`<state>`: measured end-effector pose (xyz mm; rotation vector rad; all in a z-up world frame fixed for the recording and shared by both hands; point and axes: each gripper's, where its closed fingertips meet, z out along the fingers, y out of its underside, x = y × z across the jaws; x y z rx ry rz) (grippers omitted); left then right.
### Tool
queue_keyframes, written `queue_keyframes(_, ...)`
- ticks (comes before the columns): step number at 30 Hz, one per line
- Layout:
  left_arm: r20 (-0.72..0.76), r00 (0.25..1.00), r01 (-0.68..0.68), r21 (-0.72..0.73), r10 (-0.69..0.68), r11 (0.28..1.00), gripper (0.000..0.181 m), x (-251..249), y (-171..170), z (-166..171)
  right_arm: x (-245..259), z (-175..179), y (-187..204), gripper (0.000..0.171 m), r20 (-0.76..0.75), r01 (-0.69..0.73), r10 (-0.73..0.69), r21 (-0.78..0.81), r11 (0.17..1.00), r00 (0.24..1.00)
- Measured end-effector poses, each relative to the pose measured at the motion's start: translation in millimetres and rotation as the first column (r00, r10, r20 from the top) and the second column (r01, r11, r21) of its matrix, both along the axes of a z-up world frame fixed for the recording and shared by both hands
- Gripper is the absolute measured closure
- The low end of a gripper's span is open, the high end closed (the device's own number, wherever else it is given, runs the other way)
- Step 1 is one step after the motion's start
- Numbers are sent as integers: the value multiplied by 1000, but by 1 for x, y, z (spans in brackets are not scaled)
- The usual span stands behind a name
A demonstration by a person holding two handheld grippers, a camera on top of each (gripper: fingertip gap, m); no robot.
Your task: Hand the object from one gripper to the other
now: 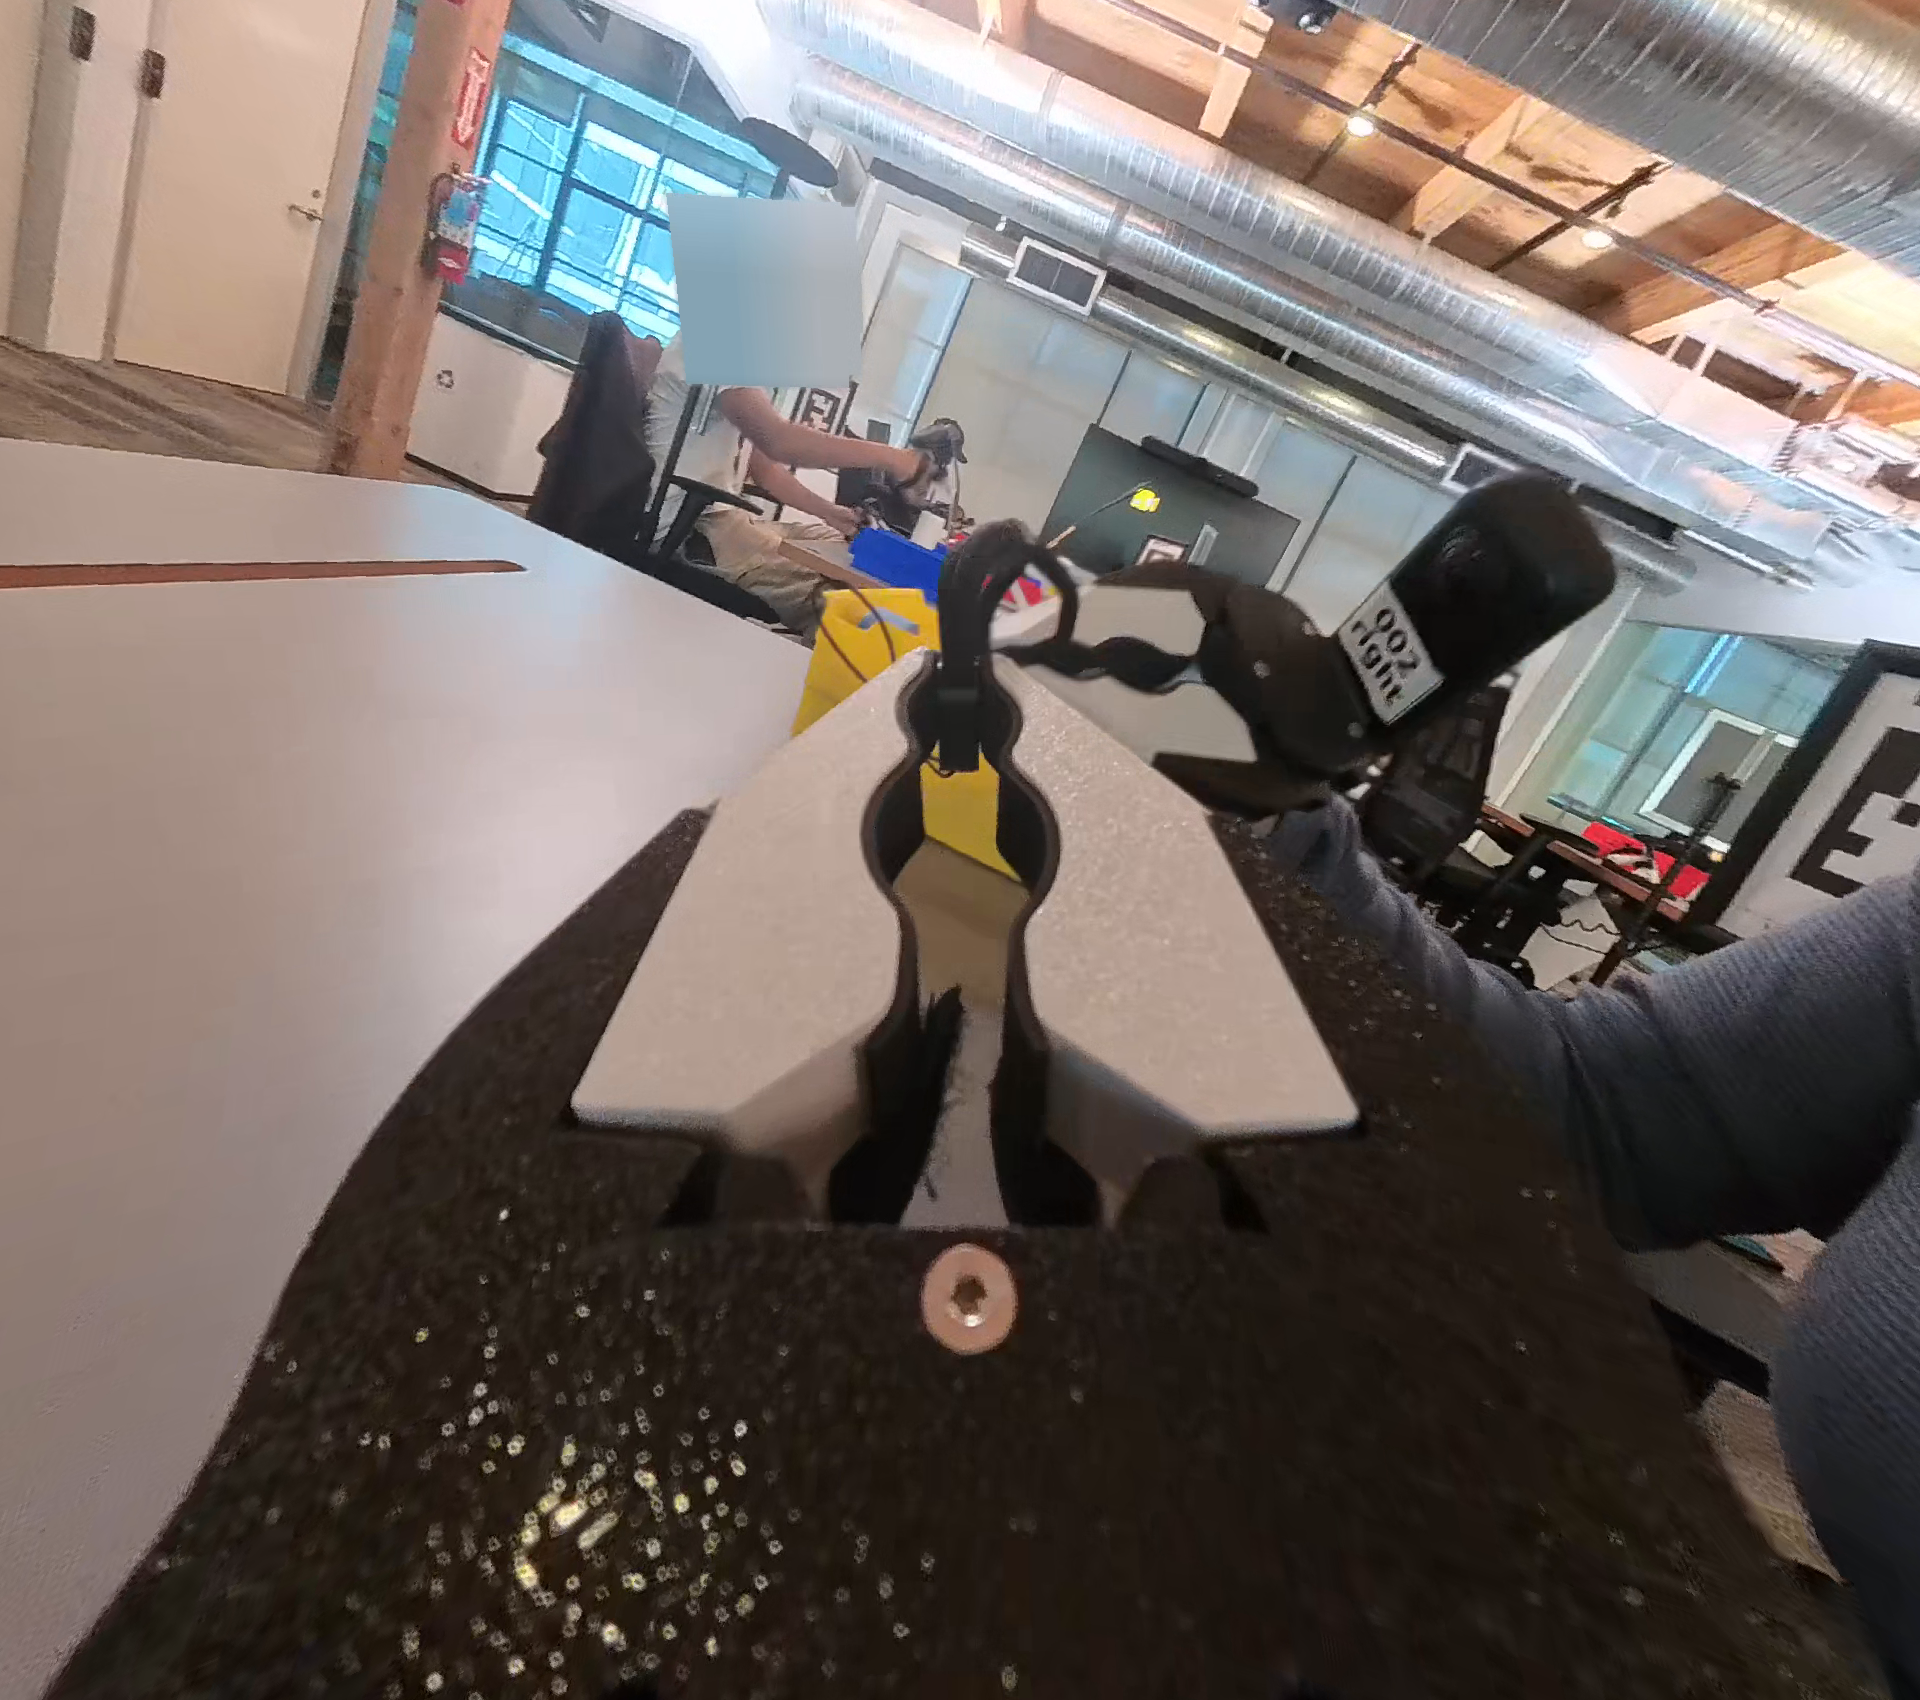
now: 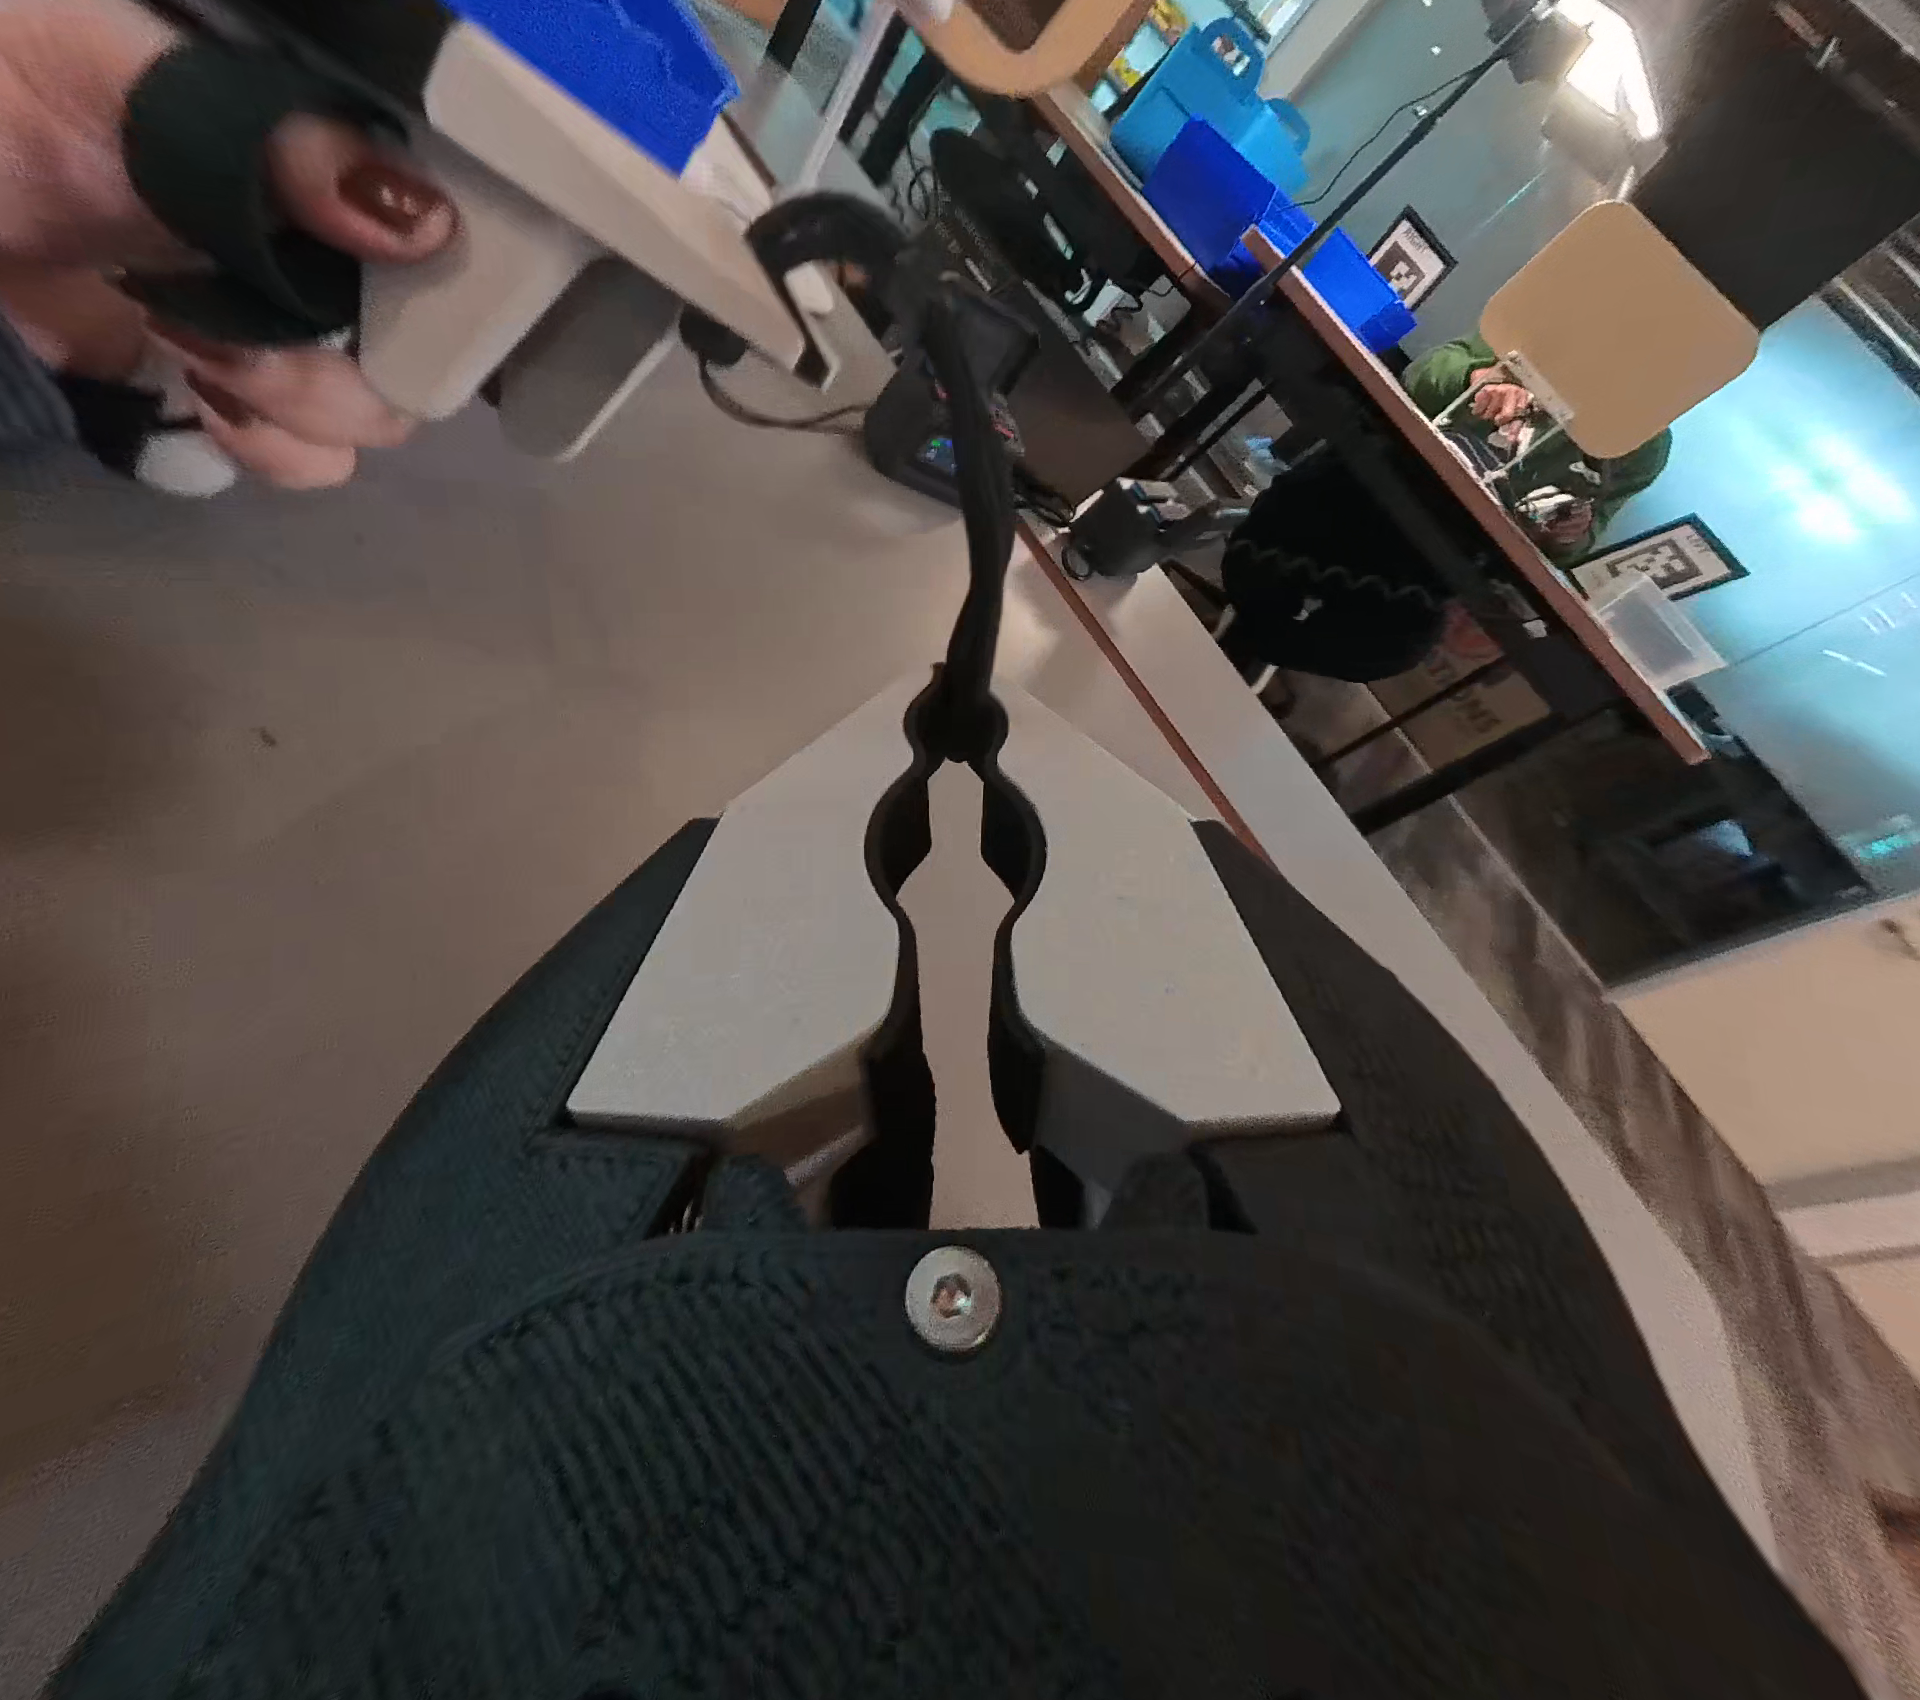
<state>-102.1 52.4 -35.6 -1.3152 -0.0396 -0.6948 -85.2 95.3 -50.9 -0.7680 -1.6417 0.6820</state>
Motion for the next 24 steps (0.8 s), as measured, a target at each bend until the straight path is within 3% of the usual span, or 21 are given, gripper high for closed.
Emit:
queue_keyframes(7,-34,998,-59,-43,57,997,174,-3,7,-8,12,33,-5,171,-93,-54,42,-127,990,995)
queue_keyframes(9,-101,986,-143,-67,136,987,129,-9,10,-10,14,36,1,171,-98,-7,0,-75,997,995)
queue_keyframes(10,-166,969,-195,-69,181,978,117,-11,11,-11,14,36,4,171,-90,23,-26,-33,999,996)
queue_keyframes(12,-332,903,-300,-31,274,953,110,-12,10,-9,15,35,8,171,-72,80,-75,74,994,995)
queue_keyframes(17,-654,683,-308,144,324,940,126,30,6,0,13,31,-2,171,-35,117,-111,255,960,993)
queue_keyframes(21,-726,613,-320,133,312,938,144,47,12,-10,11,29,-15,171,-30,96,-91,354,930,995)
queue_keyframes(24,-749,568,-376,131,340,917,173,41,15,-16,12,34,-25,171,-56,60,-43,338,939,998)
